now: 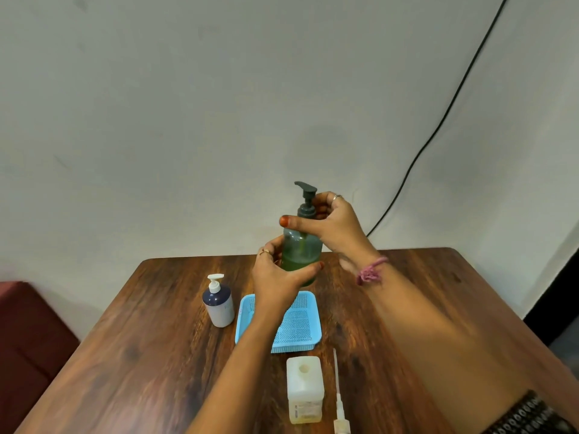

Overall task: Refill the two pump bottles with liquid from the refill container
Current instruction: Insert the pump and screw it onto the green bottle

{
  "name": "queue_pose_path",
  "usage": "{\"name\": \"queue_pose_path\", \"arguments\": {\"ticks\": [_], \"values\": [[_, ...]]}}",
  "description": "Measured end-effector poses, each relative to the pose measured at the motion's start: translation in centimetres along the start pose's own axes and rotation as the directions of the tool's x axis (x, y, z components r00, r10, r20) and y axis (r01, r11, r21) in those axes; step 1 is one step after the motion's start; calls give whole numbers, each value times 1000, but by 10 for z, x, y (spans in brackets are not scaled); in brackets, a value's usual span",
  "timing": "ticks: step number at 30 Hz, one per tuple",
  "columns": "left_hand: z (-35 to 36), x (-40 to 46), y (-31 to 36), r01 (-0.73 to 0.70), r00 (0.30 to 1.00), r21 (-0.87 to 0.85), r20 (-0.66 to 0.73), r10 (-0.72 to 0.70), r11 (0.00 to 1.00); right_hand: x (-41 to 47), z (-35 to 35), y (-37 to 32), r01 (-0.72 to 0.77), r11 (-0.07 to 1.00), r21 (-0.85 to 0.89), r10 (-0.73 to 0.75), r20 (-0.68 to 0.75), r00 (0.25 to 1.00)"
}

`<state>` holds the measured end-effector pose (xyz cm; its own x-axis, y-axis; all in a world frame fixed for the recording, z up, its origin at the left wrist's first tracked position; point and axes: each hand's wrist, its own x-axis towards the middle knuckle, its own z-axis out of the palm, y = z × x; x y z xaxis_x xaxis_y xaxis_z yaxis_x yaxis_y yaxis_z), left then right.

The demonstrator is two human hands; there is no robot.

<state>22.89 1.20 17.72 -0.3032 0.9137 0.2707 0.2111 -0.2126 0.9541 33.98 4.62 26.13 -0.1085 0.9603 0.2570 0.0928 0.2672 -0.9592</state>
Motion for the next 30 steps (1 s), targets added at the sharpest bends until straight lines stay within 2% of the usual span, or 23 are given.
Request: {"name": "queue_pose_path", "arguments": {"ticks": [3, 6, 7, 10, 12, 15, 17, 18, 19, 22, 24, 27, 30], "values": [[0, -1, -2, 9, 1000, -6, 0, -9, 1000, 0, -7, 0, -34, 998, -43, 40, 149, 988], [1, -1, -3, 18, 1000, -7, 6, -18, 1000, 1, -22, 0, 11, 999, 40, -20, 237, 971], [1, 0, -3, 18, 1000, -3, 5, -18, 1000, 0, -21, 1, 18, 997, 72, -33, 207, 978], [1, 1, -4, 14, 1000, 5, 2, -14, 1000, -2, -6, 6, -2, 993, 116, 3, -12, 1000], [2, 0, -7, 16, 1000, 10, 1, -16, 1000, -2, 2, 11, -25, 997, 75, 30, -73, 997], [2, 0, -10, 39, 999, -3, -9, -39, 999, -1, -5, 12, -43, 999, 14, 42, 104, 994], [2, 3, -9, 37, 999, -10, -3, -37, 999, 0, -15, 11, -37, 997, 65, 20, 240, 971], [2, 4, -8, 34, 999, -10, 1, -34, 999, 0, -18, 11, -24, 995, 94, -1, 257, 966], [2, 5, -7, 32, 999, -11, 4, -32, 999, 1, -18, 11, -8, 994, 108, -17, 229, 973], [3, 6, -8, 28, 1000, -10, 10, -27, 1000, 1, -8, 12, 6, 996, 93, -5, -1, 1000], [5, 5, -10, 31, 999, -15, 12, -30, 999, -1, 0, 15, -19, 997, 78, 24, -64, 998], [6, 5, -12, 37, 999, -20, 8, -37, 999, -1, -5, 17, -32, 999, 15, 31, 55, 998], [5, 6, -10, 42, 999, -19, 9, -42, 999, 1, -16, 18, 7, 999, 52, -17, 196, 980]]}}
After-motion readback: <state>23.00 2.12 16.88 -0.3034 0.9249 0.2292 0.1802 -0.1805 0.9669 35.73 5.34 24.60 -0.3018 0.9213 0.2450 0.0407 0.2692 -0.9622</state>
